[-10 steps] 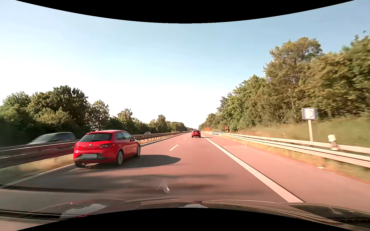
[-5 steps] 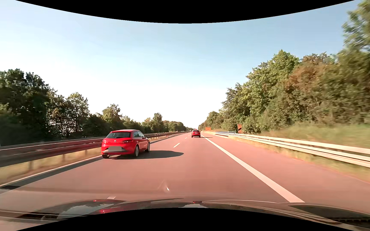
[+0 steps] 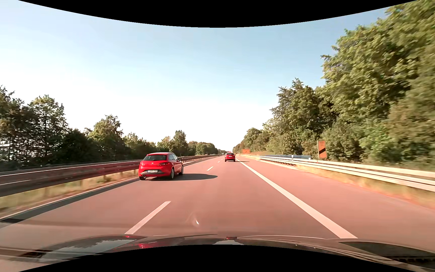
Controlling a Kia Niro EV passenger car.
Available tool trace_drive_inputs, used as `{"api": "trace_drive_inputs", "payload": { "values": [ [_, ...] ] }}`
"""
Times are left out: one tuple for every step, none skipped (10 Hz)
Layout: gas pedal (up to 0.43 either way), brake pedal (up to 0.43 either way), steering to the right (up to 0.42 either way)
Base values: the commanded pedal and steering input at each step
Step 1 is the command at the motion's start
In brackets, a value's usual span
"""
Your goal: Follow the waypoints while adhering to traffic rules and regulations
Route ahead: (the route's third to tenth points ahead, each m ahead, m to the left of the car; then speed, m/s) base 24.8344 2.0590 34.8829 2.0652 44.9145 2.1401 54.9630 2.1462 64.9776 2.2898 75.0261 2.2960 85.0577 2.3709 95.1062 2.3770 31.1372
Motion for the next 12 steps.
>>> {"api": "trace_drive_inputs", "payload": {
  "values": [
    [0.370,0.006,-0.002],
    [0.370,0.006,-0.003],
    [0.370,0.006,-0.003],
    [0.370,0.006,-0.003],
    [0.370,0.006,-0.003],
    [0.370,0.006,-0.003],
    [0.370,0.006,-0.003],
    [0.370,0.006,-0.003],
    [0.370,0.006,-0.003],
    [0.370,0.006,-0.003],
    [0.370,0.006,-0.003],
    [0.370,0.006,-0.003]
  ]
}}
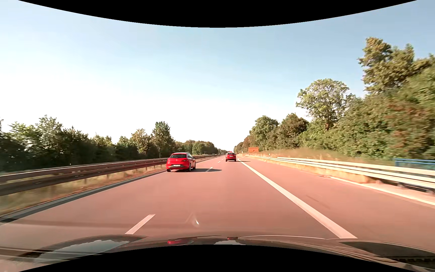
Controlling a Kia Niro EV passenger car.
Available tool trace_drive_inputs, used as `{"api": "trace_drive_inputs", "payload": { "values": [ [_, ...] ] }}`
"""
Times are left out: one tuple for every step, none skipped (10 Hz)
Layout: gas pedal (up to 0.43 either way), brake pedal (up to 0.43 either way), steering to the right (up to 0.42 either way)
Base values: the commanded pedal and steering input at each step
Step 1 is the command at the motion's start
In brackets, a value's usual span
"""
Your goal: Follow the waypoints while adhering to traffic rules and regulations
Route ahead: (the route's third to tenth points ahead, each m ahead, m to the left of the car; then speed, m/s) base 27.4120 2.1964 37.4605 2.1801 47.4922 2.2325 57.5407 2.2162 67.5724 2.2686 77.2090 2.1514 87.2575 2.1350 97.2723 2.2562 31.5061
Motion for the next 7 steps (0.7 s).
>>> {"api": "trace_drive_inputs", "payload": {
  "values": [
    [0.370,0.006,-0.003],
    [0.370,0.006,-0.003],
    [0.370,0.006,-0.003],
    [0.370,0.006,-0.003],
    [0.370,0.006,-0.003],
    [0.370,0.006,-0.003],
    [0.370,0.006,-0.004]
  ]
}}
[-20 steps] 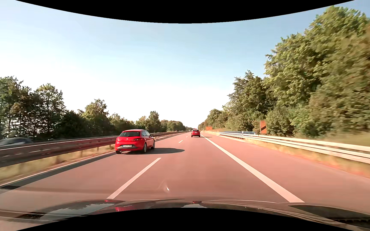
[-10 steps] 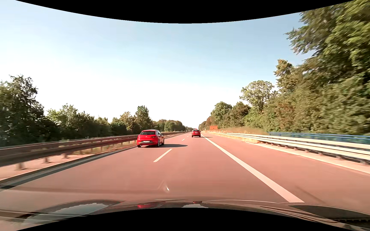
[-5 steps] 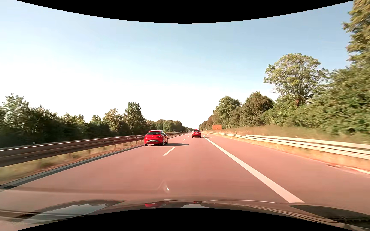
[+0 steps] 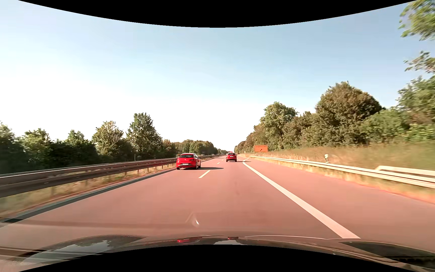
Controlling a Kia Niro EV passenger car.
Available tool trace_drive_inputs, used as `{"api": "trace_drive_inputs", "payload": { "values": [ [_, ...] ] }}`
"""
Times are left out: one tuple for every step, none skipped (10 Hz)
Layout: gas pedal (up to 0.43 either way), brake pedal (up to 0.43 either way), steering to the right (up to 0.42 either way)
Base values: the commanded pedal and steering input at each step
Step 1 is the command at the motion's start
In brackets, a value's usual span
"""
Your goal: Follow the waypoints while adhering to traffic rules and regulations
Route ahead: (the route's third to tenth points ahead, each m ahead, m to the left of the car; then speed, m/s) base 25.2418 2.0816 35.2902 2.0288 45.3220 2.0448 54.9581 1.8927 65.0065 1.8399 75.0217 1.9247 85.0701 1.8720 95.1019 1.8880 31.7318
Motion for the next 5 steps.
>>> {"api": "trace_drive_inputs", "payload": {
  "values": [
    [0.378,0.006,-0.004],
    [0.390,0.006,-0.005],
    [0.421,0.006,-0.006],
    [0.429,0.006,-0.006],
    [0.429,0.006,-0.007]
  ]
}}
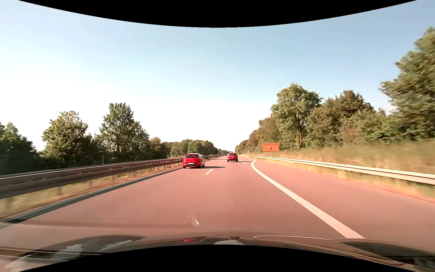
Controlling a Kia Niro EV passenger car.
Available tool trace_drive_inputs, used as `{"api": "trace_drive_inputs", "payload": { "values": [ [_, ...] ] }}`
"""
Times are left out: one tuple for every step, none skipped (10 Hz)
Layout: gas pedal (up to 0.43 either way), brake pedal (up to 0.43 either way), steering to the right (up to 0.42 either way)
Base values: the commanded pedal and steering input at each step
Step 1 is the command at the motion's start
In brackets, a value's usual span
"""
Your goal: Follow the waypoints while adhering to traffic rules and regulations
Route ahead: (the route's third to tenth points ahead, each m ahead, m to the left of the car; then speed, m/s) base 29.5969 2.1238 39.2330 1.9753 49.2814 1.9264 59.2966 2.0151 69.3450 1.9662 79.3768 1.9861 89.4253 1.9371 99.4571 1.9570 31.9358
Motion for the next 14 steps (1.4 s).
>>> {"api": "trace_drive_inputs", "payload": {
  "values": [
    [0.441,0.006,-0.007],
    [0.441,0.006,-0.007],
    [0.441,0.006,-0.007],
    [0.449,0.006,-0.007],
    [0.461,0.006,-0.007],
    [0.461,0.006,-0.007],
    [0.461,0.006,-0.007],
    [0.461,0.006,-0.007],
    [0.461,0.006,-0.007],
    [0.461,0.006,-0.007],
    [0.461,0.006,-0.007],
    [0.469,0.006,-0.007],
    [0.469,0.006,-0.006],
    [0.469,0.006,-0.004]
  ]
}}
